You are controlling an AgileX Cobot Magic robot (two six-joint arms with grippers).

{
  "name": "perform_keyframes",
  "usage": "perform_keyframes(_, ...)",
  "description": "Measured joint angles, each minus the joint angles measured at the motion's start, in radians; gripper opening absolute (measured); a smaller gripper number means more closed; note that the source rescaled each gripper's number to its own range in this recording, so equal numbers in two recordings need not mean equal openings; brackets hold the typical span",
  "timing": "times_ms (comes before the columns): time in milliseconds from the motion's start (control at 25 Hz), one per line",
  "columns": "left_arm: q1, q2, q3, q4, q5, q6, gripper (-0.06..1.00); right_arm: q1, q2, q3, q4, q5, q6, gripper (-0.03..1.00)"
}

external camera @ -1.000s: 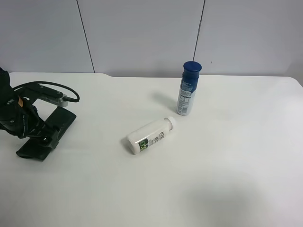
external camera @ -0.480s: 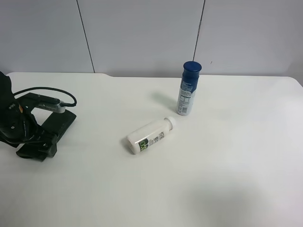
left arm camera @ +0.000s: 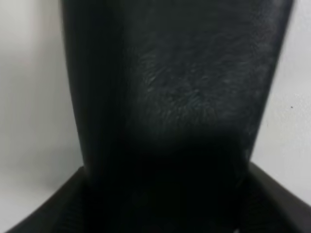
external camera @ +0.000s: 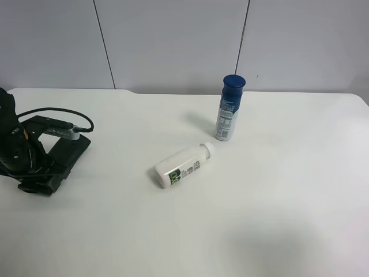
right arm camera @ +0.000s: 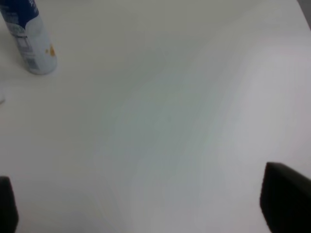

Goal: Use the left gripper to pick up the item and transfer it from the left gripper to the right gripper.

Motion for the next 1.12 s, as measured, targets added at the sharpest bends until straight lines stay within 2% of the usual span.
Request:
perform_keyframes(400,0.000,-0.018,0.000,0.000,0.018,0.002,0.09,0.000,0.000,0.000,0.000,0.000,0.000,1.00)
perform_keyframes(720,0.000,-0.214,0.000,-0.048,0.091,0.049,0.07,0.000,0.000,0.000,0.000,0.000,0.000,1.00)
perform_keyframes(840,0.000,-0.302,0.000,-0.120,0.142,0.115,0.07,0.000,0.000,0.000,0.000,0.000,0.000,1.00)
perform_keyframes(1120,0.000,-0.491,0.001,-0.328,0.291,0.359,0.06,0.000,0.000,0.000,0.000,0.000,0.000,1.00)
